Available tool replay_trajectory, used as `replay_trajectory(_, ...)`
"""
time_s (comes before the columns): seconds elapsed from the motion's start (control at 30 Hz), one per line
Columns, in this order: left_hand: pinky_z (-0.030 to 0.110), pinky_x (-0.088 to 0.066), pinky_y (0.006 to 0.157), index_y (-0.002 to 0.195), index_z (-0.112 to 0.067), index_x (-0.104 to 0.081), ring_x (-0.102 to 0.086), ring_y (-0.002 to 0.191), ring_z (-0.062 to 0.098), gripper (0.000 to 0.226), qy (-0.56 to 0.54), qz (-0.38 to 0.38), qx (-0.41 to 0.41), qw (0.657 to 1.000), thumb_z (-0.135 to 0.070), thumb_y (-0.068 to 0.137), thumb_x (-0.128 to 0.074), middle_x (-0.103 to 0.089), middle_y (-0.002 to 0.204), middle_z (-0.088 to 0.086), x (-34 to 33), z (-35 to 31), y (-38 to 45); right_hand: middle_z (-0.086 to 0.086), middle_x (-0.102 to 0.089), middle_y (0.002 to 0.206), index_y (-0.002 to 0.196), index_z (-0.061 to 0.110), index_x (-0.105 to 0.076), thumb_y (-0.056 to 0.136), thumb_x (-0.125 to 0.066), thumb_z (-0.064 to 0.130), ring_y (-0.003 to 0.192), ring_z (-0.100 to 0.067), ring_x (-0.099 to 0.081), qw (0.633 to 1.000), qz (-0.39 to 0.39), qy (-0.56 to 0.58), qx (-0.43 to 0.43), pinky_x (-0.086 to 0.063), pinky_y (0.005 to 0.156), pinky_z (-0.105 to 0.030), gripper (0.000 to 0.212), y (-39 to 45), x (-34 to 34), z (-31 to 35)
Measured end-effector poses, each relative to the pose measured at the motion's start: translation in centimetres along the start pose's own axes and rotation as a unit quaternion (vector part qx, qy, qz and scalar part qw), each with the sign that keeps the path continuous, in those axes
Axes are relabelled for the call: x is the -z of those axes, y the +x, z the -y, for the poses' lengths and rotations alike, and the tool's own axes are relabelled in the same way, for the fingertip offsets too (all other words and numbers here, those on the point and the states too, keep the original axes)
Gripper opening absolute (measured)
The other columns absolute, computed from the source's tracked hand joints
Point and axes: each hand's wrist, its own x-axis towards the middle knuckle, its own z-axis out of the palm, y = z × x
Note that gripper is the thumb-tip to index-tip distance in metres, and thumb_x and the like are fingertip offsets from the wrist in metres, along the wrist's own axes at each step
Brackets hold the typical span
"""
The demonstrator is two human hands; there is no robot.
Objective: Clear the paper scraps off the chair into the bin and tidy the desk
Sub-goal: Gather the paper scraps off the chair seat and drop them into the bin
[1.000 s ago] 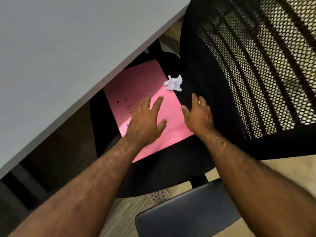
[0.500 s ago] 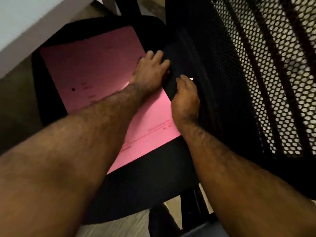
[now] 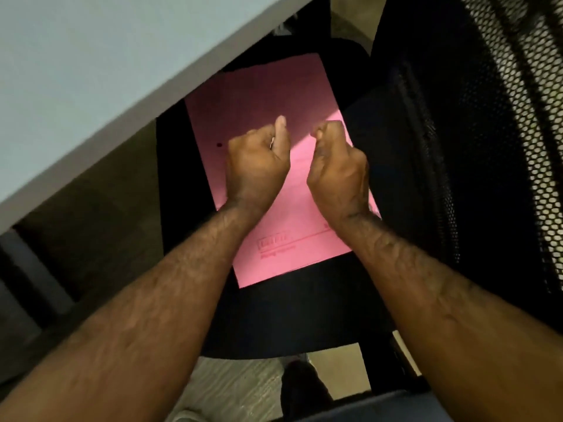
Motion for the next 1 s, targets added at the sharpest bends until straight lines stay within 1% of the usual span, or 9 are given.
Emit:
replay_trajectory(0.17, 0.021, -0.017, 0.04, 0.046, -0.019, -0.029, -0.027, 0.036, 0.009, 0.056, -0.031, -0.001, 0.101, 0.994, -0.029, 0.097, -0.049, -0.025, 0.041, -0.008, 5.5, 1.5, -2.7, 0.001, -0.055, 0.065, 0.102, 0.004, -0.058, 0.101, -0.039, 0.021, 0.049, -0.005, -0.045, 0.996, -0.01, 0.01, -0.083, -0.027, 0.044, -0.008, 0.026, -2.0, -2.0, 4.0)
replay_trajectory(0.3, 0.025, -0.025, 0.043, 0.043, -0.017, -0.03, -0.03, 0.037, 0.005, 0.057, -0.122, -0.008, 0.203, 0.971, -0.026, 0.095, -0.051, -0.034, 0.04, -0.007, 8.7, 2.5, -3.8, -0.002, -0.057, 0.075, 0.1, 0.006, -0.059, 0.101, -0.04, 0.03, 0.064, -0.015, -0.05, 0.977, -0.01, -0.046, -0.207, -0.04, 0.056, -0.026, 0.031, -2.0, -2.3, 4.5)
replay_trajectory(0.4, 0.024, -0.027, 0.042, 0.041, -0.016, -0.035, -0.035, 0.032, 0.004, 0.059, -0.158, -0.008, 0.294, 0.942, -0.024, 0.097, -0.053, -0.04, 0.032, -0.008, 12.2, 4.1, -5.5, -0.002, -0.053, 0.068, 0.085, 0.007, -0.057, 0.099, -0.045, 0.037, 0.059, -0.017, -0.048, 0.989, 0.051, -0.04, -0.132, -0.034, 0.053, -0.026, 0.035, -4.0, -3.5, 7.4)
replay_trajectory(0.5, 0.026, -0.031, 0.051, 0.051, -0.01, -0.053, -0.048, 0.04, 0.015, 0.048, -0.155, -0.042, 0.356, 0.921, -0.025, 0.097, -0.053, -0.057, 0.048, 0.001, 16.9, 6.6, -9.0, -0.009, -0.05, 0.058, 0.076, 0.008, -0.05, 0.098, -0.047, 0.034, 0.048, -0.024, -0.045, 0.988, 0.153, -0.01, -0.013, -0.03, 0.046, -0.03, 0.035, -7.6, -6.2, 12.0)
replay_trajectory(0.57, 0.031, -0.041, 0.061, 0.063, -0.005, -0.06, -0.057, 0.059, 0.031, 0.041, -0.178, -0.091, 0.406, 0.892, -0.028, 0.096, -0.054, -0.065, 0.063, 0.012, 20.2, 9.1, -11.9, -0.016, -0.059, 0.065, 0.081, 0.004, -0.057, 0.098, -0.048, 0.032, 0.058, -0.034, -0.057, 0.968, 0.249, -0.006, 0.04, -0.036, 0.051, -0.033, 0.034, -9.8, -8.3, 15.5)
replay_trajectory(0.7, 0.035, -0.047, 0.063, 0.058, -0.015, -0.059, -0.055, 0.059, 0.018, 0.038, -0.184, -0.184, 0.498, 0.827, -0.025, 0.095, -0.054, -0.057, 0.057, 0.0, 27.9, 16.1, -19.7, -0.015, -0.069, 0.088, 0.099, 0.007, -0.062, 0.097, -0.044, 0.034, 0.081, -0.033, -0.067, 0.887, 0.44, -0.09, 0.11, -0.051, 0.065, -0.032, 0.033, -15.3, -12.9, 23.5)
replay_trajectory(0.83, 0.038, -0.041, 0.059, 0.057, 0.003, -0.056, -0.057, 0.057, 0.029, 0.049, -0.022, -0.274, 0.521, 0.808, -0.027, 0.096, -0.052, -0.059, 0.061, 0.026, 35.6, 23.0, -29.1, -0.004, -0.07, 0.111, 0.111, 0.014, -0.056, 0.096, -0.041, 0.03, 0.098, -0.023, -0.067, 0.805, 0.569, -0.026, 0.166, -0.056, 0.082, -0.038, 0.027, -23.3, -17.1, 31.0)
replay_trajectory(0.93, 0.031, -0.031, 0.057, 0.06, -0.005, -0.053, -0.059, 0.064, 0.036, 0.049, 0.086, -0.344, 0.509, 0.784, -0.035, 0.098, -0.046, -0.063, 0.066, 0.024, 40.5, 27.6, -36.4, -0.015, -0.071, 0.099, 0.107, 0.01, -0.059, 0.094, -0.031, 0.042, 0.09, -0.033, -0.068, 0.79, 0.57, 0.027, 0.222, -0.055, 0.076, -0.04, 0.045, -30.6, -20.3, 35.5)
replay_trajectory(1.0, 0.033, -0.032, 0.056, 0.064, 0.002, -0.056, -0.058, 0.063, 0.04, 0.055, 0.149, -0.379, 0.498, 0.765, -0.04, 0.096, -0.04, -0.062, 0.067, 0.027, 42.5, 30.8, -40.3, -0.018, -0.07, 0.101, 0.111, 0.008, -0.062, 0.099, -0.039, 0.037, 0.092, -0.035, -0.066, 0.782, 0.574, 0.034, 0.241, -0.051, 0.077, -0.036, 0.039, -35.9, -22.9, 37.6)
